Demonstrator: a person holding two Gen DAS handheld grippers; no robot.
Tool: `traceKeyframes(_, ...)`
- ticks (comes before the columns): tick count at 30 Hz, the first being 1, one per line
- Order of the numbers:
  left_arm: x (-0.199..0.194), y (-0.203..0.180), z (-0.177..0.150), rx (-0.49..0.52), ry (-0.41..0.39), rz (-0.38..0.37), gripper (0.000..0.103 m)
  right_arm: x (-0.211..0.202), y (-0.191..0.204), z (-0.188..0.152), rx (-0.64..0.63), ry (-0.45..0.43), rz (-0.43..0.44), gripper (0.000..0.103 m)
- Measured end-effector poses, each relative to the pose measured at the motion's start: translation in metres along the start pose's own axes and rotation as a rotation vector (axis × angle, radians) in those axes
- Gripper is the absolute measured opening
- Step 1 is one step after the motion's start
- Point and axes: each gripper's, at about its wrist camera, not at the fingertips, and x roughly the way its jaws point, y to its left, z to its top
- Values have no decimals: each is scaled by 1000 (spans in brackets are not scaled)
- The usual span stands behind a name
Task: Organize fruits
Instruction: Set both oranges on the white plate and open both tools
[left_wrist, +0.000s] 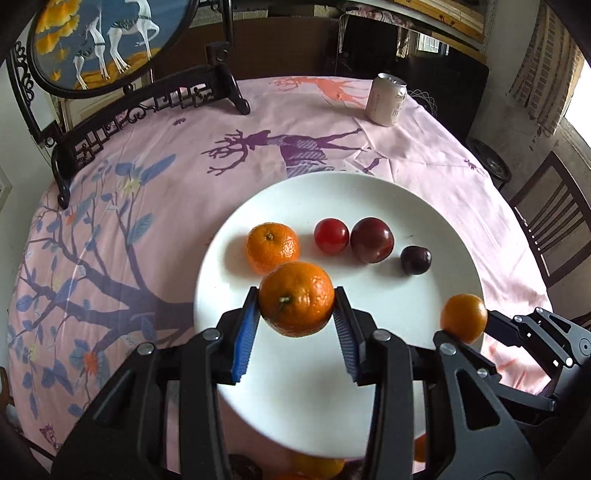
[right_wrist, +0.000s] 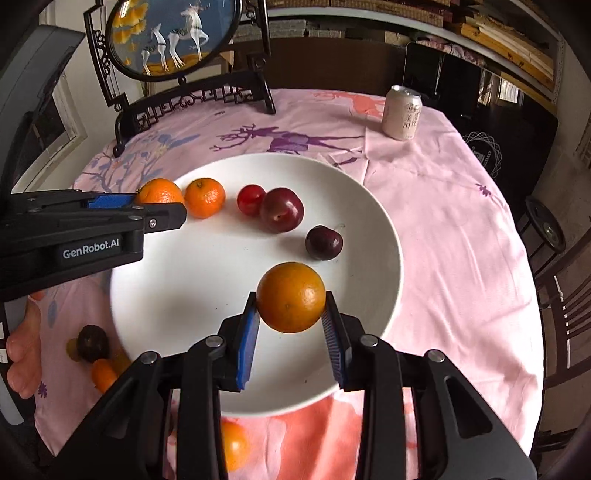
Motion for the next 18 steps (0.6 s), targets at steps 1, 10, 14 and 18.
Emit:
traceKeyframes(1, 6, 1, 2, -2, 7, 2, 41, 8, -1, 2, -6, 9, 2, 34)
traceKeyframes(10, 26, 8, 15, -13, 30, -10, 45, 39, 10, 19, -72, 7, -46, 43)
traceKeyframes(14, -10, 18, 7, -8, -34, -13, 54, 7, 8, 14, -73, -41, -72, 56)
traceKeyframes(18, -70, 43, -33, -37, -122, -8, 68, -55, 5, -17, -40, -96, -86, 63)
